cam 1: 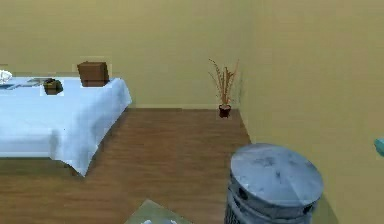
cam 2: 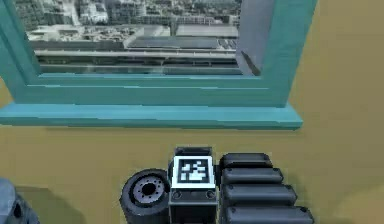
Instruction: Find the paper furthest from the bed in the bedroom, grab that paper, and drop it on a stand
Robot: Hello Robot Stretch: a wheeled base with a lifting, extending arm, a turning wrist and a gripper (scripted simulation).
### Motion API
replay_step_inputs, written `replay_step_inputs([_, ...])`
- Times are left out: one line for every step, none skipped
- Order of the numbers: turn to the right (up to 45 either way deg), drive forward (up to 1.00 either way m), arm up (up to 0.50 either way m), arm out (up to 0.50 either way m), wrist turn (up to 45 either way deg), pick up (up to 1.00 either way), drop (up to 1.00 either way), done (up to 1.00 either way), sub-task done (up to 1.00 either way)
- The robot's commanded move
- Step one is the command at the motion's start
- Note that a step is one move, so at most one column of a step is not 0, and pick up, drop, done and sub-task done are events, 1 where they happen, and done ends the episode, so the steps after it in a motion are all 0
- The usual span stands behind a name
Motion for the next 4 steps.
replay_step_inputs([-30.0, 0.0, 0.0, 0.0, 0.0, 0.0, 0.0, 0.0, 0.0])
replay_step_inputs([0.0, 0.5, 0.0, 0.0, 0.0, 0.0, 0.0, 0.0, 0.0])
replay_step_inputs([-45.0, 0.0, 0.0, 0.0, 0.0, 0.0, 0.0, 0.0, 0.0])
replay_step_inputs([-6.0, 0.0, 0.0, 0.0, 0.0, 0.0, 0.0, 0.0, 0.0])
